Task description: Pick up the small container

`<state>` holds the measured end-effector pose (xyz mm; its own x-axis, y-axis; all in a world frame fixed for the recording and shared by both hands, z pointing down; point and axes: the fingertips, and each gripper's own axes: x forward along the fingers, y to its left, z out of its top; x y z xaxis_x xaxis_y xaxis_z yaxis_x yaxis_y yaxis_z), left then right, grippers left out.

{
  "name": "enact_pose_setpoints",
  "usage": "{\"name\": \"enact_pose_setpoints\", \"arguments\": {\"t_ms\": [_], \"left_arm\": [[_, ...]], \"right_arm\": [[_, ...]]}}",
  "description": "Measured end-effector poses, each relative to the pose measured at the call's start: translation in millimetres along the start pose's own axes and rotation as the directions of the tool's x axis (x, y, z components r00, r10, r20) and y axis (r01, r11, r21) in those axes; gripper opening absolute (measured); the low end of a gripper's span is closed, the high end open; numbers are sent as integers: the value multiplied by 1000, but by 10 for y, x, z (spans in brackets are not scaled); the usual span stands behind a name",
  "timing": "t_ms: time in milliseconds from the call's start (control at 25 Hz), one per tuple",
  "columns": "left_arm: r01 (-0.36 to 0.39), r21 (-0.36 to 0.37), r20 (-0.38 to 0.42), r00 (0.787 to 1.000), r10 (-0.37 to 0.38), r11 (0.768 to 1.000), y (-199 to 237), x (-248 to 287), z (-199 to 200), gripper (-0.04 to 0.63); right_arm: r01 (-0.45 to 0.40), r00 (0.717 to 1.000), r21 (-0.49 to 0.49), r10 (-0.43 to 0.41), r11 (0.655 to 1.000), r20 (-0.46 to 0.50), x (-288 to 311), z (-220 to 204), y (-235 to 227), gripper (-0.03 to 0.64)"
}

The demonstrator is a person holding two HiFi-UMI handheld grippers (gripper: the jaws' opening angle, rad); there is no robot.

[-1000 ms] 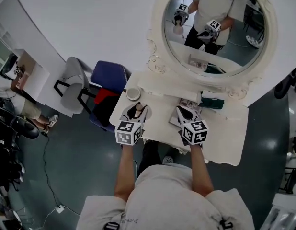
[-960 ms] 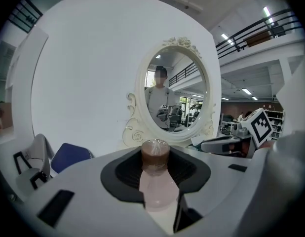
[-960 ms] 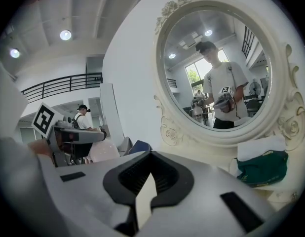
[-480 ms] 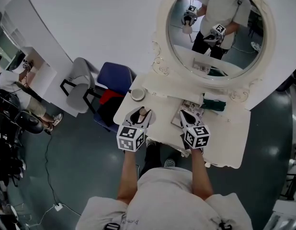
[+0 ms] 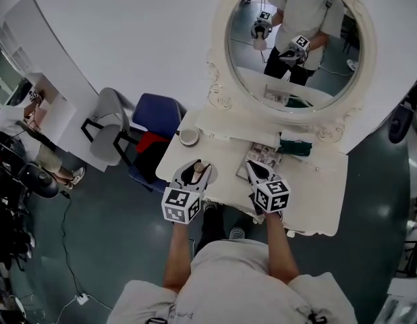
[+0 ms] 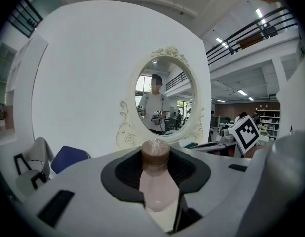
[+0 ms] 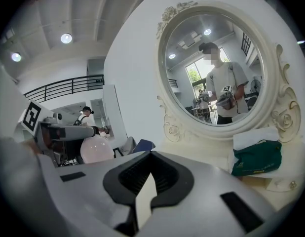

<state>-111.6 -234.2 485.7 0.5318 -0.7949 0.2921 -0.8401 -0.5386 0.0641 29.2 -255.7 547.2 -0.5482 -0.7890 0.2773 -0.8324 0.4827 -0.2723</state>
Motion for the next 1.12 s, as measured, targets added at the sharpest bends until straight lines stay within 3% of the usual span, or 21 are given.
{"name": "enact_pose_setpoints", "arguments": {"t_ms": [760, 1120], "left_arm": [[-50, -41, -6, 999, 50, 998, 181, -83, -188, 152], [-56, -48, -19, 998, 55, 997, 198, 11, -231, 152]], "right_arm": [[-31, 999, -12, 31, 999, -23, 160, -33, 115, 5], [8, 998, -64, -12, 998, -56, 151, -96, -17, 6]]}}
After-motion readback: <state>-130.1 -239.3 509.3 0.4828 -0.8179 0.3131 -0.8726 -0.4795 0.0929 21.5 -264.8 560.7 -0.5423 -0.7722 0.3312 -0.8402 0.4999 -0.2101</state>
